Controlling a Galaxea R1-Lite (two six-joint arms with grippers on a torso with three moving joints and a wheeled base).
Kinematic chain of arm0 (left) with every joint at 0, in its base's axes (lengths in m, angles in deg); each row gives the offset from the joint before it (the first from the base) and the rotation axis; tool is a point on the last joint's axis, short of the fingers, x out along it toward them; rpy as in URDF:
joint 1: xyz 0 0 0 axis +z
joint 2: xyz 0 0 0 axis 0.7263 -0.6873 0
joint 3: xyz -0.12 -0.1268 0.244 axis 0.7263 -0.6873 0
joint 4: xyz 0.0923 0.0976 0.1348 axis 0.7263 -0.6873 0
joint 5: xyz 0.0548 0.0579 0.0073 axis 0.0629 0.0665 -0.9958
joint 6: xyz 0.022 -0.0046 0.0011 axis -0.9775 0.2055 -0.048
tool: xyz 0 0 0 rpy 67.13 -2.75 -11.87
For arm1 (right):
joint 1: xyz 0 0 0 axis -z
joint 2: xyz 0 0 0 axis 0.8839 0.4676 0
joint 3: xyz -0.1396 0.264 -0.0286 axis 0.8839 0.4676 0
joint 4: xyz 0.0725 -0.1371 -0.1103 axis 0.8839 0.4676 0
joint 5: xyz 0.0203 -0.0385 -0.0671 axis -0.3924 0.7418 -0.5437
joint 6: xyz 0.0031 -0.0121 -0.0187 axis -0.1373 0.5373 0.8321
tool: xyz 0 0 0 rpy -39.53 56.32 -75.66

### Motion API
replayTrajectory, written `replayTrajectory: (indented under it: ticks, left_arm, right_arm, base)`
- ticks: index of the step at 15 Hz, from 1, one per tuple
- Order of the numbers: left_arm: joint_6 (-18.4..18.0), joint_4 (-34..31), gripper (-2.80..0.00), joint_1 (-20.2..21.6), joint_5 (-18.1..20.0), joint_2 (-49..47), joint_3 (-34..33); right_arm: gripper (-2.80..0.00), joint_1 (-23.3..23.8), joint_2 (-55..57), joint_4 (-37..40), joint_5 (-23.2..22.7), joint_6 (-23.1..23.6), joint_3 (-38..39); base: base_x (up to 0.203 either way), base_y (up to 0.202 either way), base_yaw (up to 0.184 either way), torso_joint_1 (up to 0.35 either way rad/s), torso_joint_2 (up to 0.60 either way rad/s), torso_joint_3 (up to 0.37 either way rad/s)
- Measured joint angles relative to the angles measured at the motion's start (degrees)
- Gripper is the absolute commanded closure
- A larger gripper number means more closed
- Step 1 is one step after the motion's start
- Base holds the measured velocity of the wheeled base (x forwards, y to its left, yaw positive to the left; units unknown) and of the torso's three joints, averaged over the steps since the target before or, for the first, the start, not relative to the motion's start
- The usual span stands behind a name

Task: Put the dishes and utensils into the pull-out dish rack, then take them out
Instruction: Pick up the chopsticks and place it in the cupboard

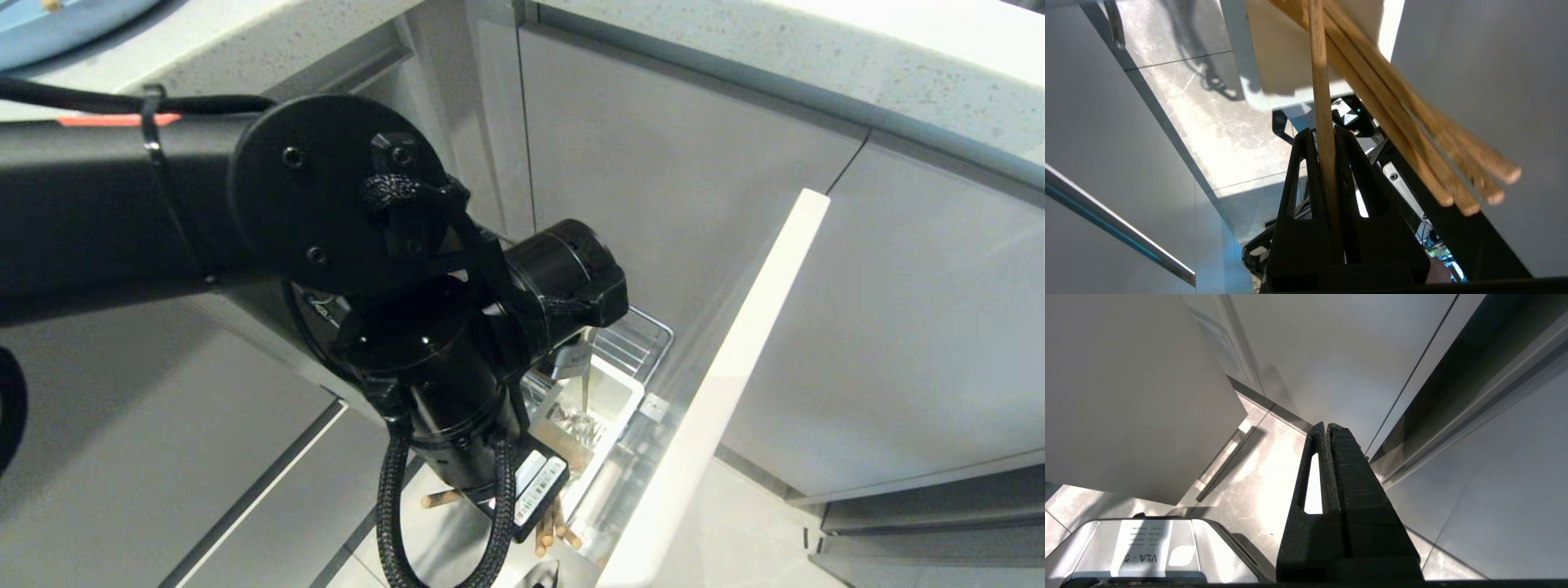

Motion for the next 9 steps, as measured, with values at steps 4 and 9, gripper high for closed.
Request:
replayTrajectory:
  ticks: [4, 9]
  left_arm:
    - [0.00, 0.05, 0.00, 0.28, 0.63, -1.12, 0.57]
    - [-0.05, -0.20, 0.00, 0.30, 0.68, -1.46, 0.73]
  right_arm:
    - [0.00, 0.00, 0.00, -0.02, -0.01, 0.00, 0.00]
    - [0.00, 0.00, 0.00, -0.01, -0.01, 0.01, 0.00]
  base:
    - [0.000, 0.000, 0.000, 0.000, 0.00, 0.000]
    - [0.000, 0.000, 0.000, 0.000, 0.00, 0.000]
